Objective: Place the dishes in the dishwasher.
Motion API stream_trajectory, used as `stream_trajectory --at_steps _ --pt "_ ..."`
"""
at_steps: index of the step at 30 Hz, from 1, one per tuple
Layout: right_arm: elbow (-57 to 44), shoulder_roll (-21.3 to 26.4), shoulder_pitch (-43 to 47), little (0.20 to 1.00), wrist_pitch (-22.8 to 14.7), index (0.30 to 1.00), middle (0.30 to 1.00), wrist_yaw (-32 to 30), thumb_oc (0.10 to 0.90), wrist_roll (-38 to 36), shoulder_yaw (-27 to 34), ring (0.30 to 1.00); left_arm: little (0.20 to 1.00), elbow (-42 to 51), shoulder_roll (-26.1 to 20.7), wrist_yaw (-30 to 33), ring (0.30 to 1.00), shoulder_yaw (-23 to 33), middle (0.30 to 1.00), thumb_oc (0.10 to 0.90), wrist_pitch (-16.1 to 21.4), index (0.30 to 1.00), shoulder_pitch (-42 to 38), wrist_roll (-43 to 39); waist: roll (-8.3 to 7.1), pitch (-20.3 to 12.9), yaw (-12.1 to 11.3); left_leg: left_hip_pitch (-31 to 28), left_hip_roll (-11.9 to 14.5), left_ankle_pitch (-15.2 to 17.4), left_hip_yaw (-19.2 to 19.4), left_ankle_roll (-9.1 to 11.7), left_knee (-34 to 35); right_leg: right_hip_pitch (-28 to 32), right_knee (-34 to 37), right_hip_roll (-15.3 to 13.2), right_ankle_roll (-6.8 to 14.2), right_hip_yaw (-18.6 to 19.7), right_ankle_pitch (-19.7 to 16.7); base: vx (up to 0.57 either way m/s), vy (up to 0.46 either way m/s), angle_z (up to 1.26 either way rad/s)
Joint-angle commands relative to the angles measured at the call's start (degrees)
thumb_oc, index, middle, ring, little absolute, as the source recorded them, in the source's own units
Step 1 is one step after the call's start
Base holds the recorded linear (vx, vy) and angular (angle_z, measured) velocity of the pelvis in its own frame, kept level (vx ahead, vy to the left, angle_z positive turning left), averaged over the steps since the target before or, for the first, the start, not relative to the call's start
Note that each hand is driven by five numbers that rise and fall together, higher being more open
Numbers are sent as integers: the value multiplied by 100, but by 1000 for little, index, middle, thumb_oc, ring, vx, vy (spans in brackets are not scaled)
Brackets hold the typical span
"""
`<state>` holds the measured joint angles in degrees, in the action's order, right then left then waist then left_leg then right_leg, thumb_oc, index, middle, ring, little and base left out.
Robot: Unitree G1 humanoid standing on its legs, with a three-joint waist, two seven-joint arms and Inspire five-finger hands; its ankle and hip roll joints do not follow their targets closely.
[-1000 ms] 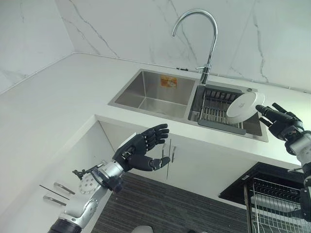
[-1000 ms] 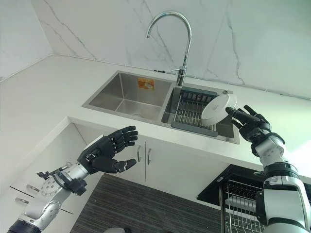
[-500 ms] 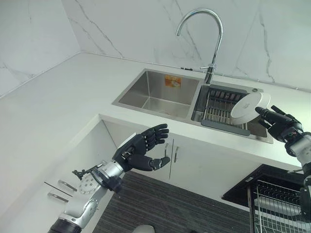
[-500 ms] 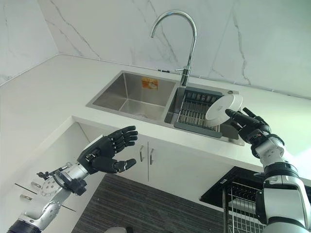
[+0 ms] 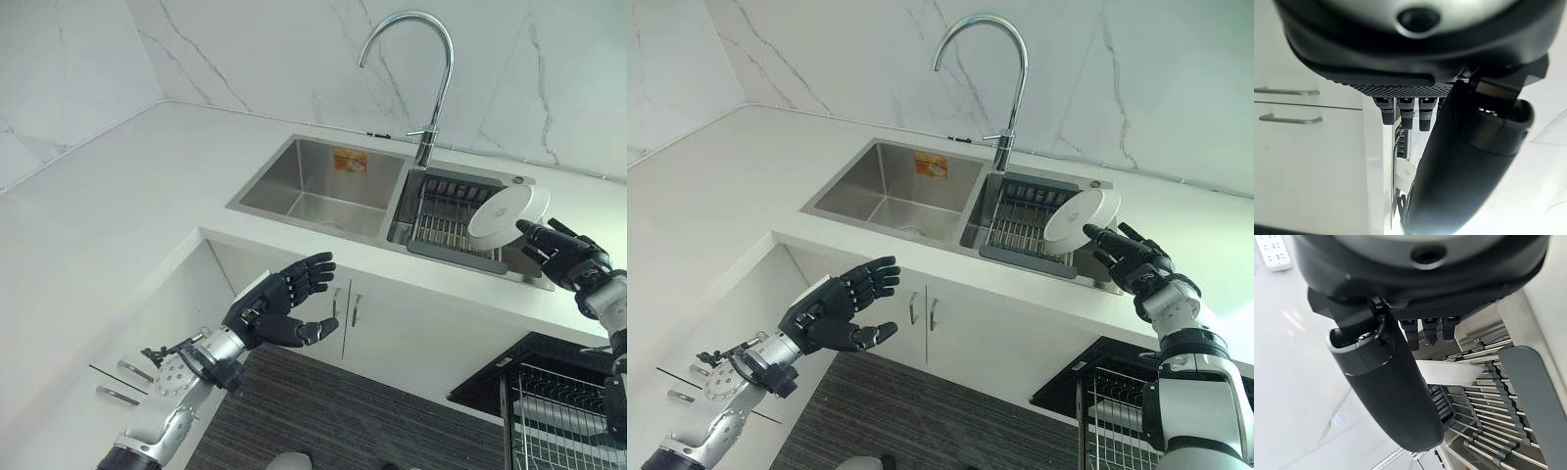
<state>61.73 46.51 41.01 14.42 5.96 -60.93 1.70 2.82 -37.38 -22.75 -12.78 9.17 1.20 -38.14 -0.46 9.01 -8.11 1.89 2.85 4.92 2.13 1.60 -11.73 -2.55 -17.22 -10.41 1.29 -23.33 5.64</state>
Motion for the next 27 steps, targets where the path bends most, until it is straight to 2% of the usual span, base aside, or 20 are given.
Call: stream_trajectory --at_steps 1,27 --pt "-178 473 804 900 -440 900 900 206 800 -374 -104 900 900 851 -144 63 900 376 900 800 536 900 -243 -455 42 -335 -92 -141 641 839 353 428 -546 294 3 -80 452 242 574 4 -32 4" --pt "-103 519 867 900 -436 900 900 222 800 -329 -126 900 900 906 -154 21 900 486 900 800 477 900 -63 -422 78 -301 -114 -113 690 759 338 489 -546 316 3 -51 401 232 604 4 -10 2"
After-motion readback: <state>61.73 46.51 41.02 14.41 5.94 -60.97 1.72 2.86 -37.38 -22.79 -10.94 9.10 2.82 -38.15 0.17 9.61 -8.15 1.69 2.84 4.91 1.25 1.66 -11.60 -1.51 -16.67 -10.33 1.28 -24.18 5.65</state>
